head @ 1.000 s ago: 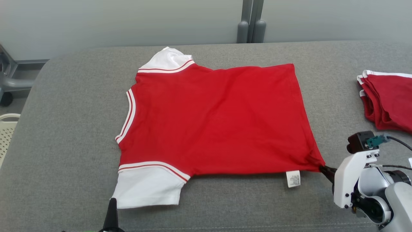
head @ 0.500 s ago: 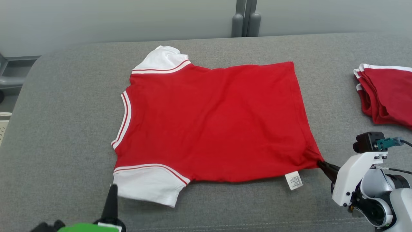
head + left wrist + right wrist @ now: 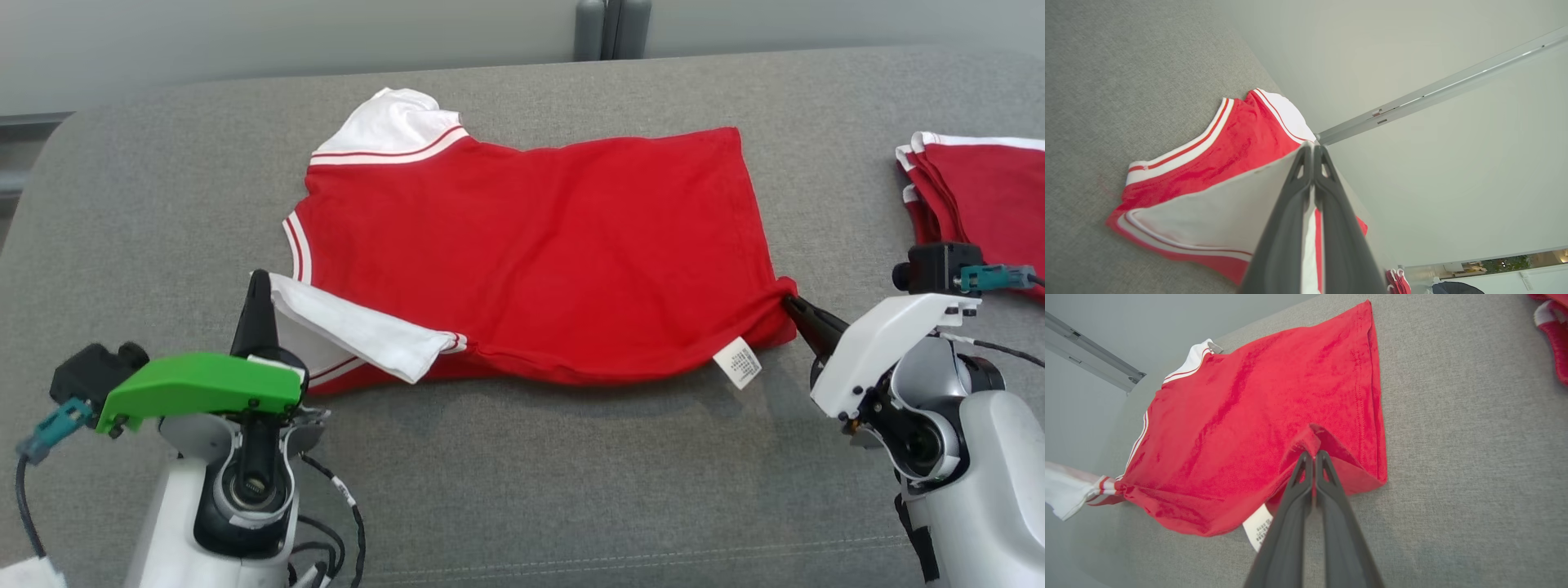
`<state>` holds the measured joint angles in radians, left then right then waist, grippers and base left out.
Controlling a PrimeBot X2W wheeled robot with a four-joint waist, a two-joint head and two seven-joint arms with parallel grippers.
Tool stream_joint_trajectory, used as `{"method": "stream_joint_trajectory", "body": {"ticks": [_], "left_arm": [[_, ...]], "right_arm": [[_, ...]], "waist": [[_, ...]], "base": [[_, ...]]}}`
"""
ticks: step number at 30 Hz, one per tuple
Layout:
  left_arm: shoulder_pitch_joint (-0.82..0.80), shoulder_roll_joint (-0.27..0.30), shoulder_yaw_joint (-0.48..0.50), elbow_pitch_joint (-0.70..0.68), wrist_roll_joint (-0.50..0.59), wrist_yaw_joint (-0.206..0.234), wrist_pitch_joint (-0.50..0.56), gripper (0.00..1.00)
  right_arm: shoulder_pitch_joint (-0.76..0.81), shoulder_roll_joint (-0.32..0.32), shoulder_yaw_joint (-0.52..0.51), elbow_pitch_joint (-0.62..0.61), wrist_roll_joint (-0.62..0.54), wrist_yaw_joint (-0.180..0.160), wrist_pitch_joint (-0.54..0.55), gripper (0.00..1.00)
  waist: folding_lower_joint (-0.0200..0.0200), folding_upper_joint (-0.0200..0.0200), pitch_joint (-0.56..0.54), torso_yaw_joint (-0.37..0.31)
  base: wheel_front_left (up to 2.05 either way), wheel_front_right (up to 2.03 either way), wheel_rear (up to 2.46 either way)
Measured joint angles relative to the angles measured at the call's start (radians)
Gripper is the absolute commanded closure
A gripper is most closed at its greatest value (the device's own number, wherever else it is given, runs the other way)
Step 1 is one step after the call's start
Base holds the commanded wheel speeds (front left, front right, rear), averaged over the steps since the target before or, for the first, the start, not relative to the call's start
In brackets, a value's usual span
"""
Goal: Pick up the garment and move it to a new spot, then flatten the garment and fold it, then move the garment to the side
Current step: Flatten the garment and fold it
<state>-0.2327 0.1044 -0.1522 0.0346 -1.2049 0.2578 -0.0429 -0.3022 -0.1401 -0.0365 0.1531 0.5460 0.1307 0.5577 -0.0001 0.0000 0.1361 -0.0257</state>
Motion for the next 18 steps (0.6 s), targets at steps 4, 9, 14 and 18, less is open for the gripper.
{"method": "stream_joint_trajectory", "body": {"ticks": [4,9,14,18], "left_arm": [[-0.108,0.009,-0.019,0.113,0.028,-0.022,-0.003,1.00],[-0.228,0.019,-0.040,0.224,0.064,-0.051,-0.004,1.00],[-0.342,0.022,-0.047,0.333,0.079,-0.083,-0.011,1.00],[-0.399,0.022,-0.045,0.395,0.086,-0.098,-0.030,1.00]], "right_arm": [[-0.063,0.007,0.012,0.053,-0.018,0.000,-0.020,1.00],[-0.136,0.019,0.028,0.121,-0.029,0.000,-0.052,1.00],[-0.223,0.025,0.043,0.198,-0.047,0.000,-0.119,1.00],[-0.268,0.024,0.042,0.253,-0.058,0.000,-0.159,1.00]], "waist": [[0.0001,0.0000,0.032,-0.009],[0.0001,0.0000,0.079,-0.020],[0.0001,0.0000,0.133,-0.030],[0.0001,0.0000,0.162,-0.030]], "base": [[0.00,0.00,0.00],[0.00,0.00,0.00],[0.00,0.00,0.00],[0.00,0.00,0.00]]}}
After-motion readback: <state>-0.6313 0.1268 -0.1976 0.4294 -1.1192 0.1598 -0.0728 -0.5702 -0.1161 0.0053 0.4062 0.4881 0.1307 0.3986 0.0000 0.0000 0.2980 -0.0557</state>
